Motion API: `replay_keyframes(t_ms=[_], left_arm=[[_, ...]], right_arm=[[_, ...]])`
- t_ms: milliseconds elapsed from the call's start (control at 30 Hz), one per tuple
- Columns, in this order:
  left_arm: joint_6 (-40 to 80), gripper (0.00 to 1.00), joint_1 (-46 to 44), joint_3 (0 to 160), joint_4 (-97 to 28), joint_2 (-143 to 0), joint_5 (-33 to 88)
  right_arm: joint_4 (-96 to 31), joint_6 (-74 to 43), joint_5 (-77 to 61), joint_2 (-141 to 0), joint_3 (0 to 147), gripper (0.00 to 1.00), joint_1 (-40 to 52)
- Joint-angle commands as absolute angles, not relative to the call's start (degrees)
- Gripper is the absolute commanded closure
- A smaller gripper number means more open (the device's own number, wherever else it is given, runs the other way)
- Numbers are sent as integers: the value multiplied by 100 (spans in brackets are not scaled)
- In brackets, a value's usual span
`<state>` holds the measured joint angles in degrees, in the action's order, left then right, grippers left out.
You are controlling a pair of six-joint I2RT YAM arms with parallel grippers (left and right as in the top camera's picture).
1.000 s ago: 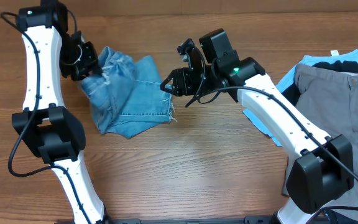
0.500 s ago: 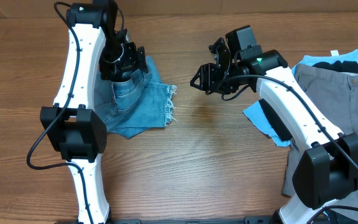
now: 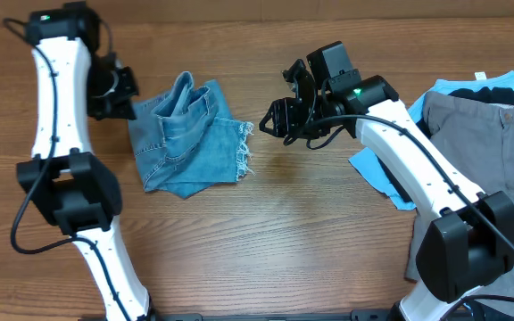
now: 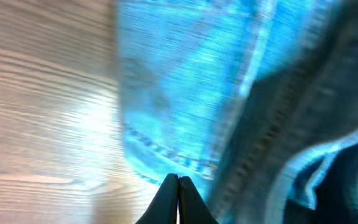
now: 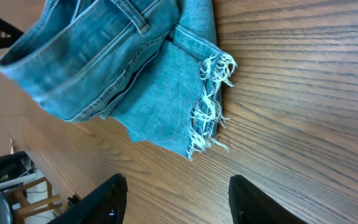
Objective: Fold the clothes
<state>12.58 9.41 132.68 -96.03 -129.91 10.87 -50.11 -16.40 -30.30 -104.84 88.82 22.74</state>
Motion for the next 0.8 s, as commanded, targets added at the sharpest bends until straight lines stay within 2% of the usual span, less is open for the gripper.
replay_keyframes(t_ms=[0, 267, 567, 733, 767], left_arm=[[917, 96, 1004, 13281, -9636, -12822, 1052], [897, 96, 252, 12862, -9494, -12822, 1629], [1138, 96, -945, 11445, -8348, -12825, 1802], [1138, 96, -963, 11734, -8429, -12768, 1732], [1138, 90, -906, 11902, -8549, -12746, 1660]], right_arm=[[-5009, -1566, -2947, -10457, 8938, 44, 2244], [-5028, -1614, -2790, -10457, 8938, 44, 2241], [-5339, -1649, -2510, -10457, 8938, 44, 2064], [-5258, -1286, -2941, -10457, 8938, 44, 2064], [-5179, -1177, -3188, -10457, 8938, 44, 2088]])
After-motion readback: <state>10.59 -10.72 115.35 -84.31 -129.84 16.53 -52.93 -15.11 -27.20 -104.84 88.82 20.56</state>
